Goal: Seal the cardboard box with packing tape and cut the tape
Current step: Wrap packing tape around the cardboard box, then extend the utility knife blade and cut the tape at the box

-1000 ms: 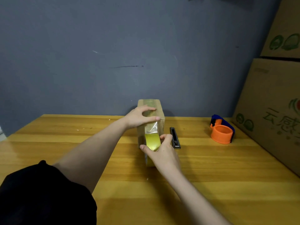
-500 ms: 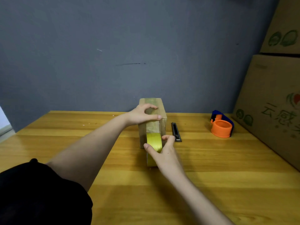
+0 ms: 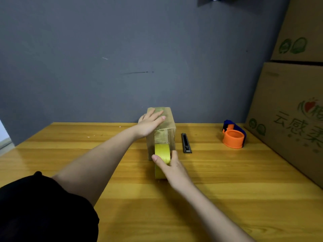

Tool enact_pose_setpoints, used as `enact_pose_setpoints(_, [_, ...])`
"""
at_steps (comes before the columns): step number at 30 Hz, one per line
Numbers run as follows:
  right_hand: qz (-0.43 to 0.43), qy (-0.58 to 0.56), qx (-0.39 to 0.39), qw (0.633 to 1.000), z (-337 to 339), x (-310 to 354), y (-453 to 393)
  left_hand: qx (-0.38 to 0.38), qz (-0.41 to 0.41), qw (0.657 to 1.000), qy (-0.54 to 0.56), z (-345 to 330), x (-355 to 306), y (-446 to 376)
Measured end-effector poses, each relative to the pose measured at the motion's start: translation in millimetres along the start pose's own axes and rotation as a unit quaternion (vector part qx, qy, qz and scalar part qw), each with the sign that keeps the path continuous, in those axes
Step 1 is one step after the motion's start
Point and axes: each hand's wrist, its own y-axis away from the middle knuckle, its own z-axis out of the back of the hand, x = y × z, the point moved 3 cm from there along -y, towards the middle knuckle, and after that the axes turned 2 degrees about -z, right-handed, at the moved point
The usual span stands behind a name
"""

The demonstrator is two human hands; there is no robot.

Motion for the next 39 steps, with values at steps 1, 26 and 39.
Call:
enact_pose_setpoints(1, [-0.004,0.006,0.000,1.000,2,0,1,0.000,0.007,1.000,-0.013,0,2,-2])
enact_pose_setpoints(26, [0.009,0.116,-0.176,0.978,142,-28,-59,-0.113,0.021,0.982,0.147,-71,-134,26])
enact_pose_setpoints(39, [-0.065,0.062,-0.034,0.995,112,-68,-103,0.017,0.177,0.983,0.048,-139,-95,3])
